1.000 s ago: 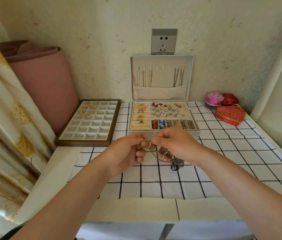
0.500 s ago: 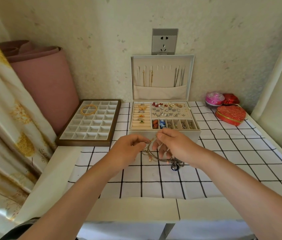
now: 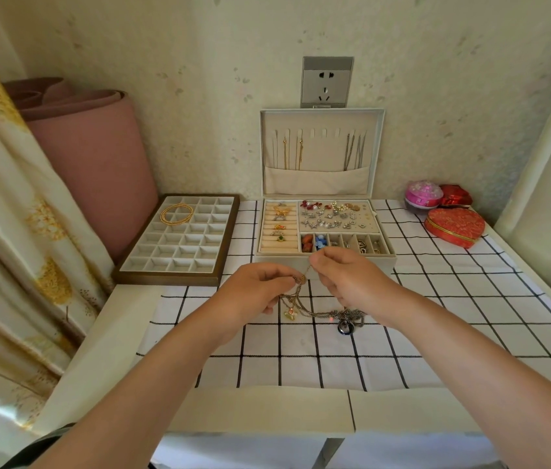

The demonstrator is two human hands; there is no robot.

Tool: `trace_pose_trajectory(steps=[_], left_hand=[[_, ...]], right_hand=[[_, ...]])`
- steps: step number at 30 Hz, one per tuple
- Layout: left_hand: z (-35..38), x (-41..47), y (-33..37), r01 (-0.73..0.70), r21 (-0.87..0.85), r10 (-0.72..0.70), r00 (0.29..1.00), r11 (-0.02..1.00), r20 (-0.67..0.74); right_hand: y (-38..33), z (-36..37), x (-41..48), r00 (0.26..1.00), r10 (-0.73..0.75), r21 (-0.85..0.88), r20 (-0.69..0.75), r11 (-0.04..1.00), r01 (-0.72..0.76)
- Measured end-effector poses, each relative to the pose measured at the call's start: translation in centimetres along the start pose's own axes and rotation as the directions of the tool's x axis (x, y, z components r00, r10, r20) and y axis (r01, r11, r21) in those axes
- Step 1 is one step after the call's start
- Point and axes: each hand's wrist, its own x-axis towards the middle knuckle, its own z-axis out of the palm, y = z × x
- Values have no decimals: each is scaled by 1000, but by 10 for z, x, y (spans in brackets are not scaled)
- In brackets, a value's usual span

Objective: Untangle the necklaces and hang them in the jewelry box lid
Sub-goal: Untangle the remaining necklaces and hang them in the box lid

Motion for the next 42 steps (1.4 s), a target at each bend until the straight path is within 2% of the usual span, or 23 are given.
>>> trace_pose_trajectory(steps=[4, 7, 9, 12, 15, 20, 26, 31, 36, 40, 42], left_hand=[[1, -1, -1, -22, -34, 22, 1000, 999, 5], [3, 0, -2, -26, -28, 25, 999, 999, -24], [3, 1, -3, -11, -34, 9, 998, 999, -58], [1, 2, -2, 36, -88, -44, 995, 995, -85], [2, 2, -3, 110, -190, -121, 991, 976, -50], [3, 1, -3, 184, -320, -194, 981, 929, 3], [3, 1, -3, 134, -100, -144, 984, 986, -104], [-1, 1, -3, 18, 149, 3, 990, 989, -144], [-5, 1, -3, -78, 262, 103, 991, 962, -83], [-13, 3, -8, -59, 403, 99, 992, 913, -78], [-16, 3, -10, -26, 425, 56, 997, 905, -58]], right_hand=[[2, 0, 0, 999, -44, 3, -2, 999, 44], [6, 2, 1, 983, -156, -149, -101, 979, 140], [6, 3, -3, 964, -213, -188, -160, 965, 182], [3, 2, -7, 955, -236, -169, -182, 964, 206], [3, 4, -8, 955, -245, -194, -165, 958, 212], [10, 10, -3, 971, -165, -100, -170, 984, 150], [8, 12, -5, 988, -83, -133, -131, 989, 66], [7, 3, -4, 1000, -5, -106, -15, 994, 3], [3, 8, -7, 999, 14, -295, 35, 956, -3], [1, 0, -7, 996, -85, -237, -30, 969, 75], [1, -3, -6, 992, -90, -113, -94, 990, 79]])
